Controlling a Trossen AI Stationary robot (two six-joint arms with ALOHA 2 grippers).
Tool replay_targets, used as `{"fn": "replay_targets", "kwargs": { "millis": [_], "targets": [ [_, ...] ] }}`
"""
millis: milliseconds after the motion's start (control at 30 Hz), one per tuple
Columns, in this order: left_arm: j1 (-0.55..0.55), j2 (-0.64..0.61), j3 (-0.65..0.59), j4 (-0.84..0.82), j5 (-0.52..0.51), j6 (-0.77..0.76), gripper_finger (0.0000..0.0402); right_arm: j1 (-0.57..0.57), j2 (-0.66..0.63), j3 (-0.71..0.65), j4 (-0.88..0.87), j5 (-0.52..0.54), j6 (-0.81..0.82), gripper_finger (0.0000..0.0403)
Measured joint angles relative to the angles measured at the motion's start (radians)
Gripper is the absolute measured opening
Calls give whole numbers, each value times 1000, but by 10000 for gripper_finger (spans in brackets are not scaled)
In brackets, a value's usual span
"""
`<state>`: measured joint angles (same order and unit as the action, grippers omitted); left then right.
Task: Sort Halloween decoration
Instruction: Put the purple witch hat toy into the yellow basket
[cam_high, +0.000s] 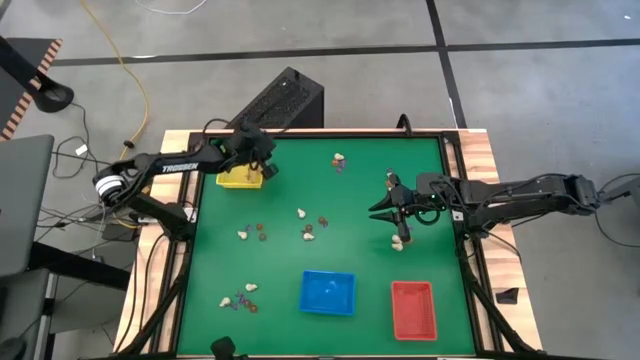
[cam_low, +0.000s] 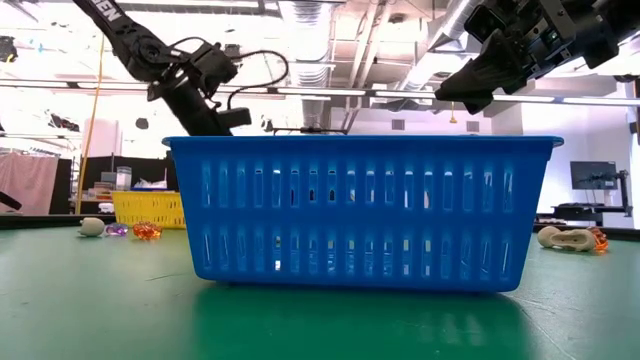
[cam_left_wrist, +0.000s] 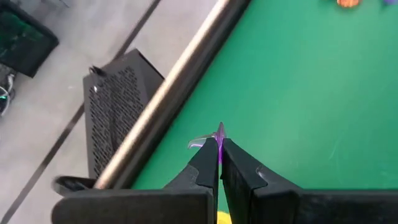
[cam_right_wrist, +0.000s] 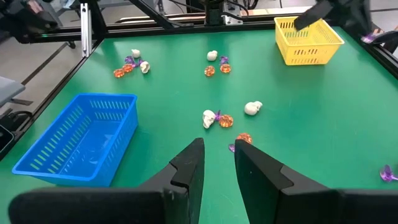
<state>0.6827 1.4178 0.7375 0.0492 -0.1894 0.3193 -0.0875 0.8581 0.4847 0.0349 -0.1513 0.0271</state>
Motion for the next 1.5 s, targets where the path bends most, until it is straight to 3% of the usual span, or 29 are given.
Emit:
{"fn": "replay_targets", "kwargs": {
  "millis": [267,500,733,1200,1300,1500],
  "targets": [
    [-18,-131,81,-255,2,-3,0,0,0,0,0,0,-2,120],
    [-33,-226,81,-564,2,-147,0,0,0,0,-5,0,-29,120],
    [-33,-211,80,-650,-3,-223,4,0,0,0,-5,5,-33,120],
    [-49,-205,80,-661,-58,-198,142,0,0,0,5,5,6,120],
    [-62,-207,80,-645,8,-209,157,0,0,0,6,5,7,120],
    [-130,-207,80,-466,361,-200,162,0,0,0,24,41,2,120]
  ]
}}
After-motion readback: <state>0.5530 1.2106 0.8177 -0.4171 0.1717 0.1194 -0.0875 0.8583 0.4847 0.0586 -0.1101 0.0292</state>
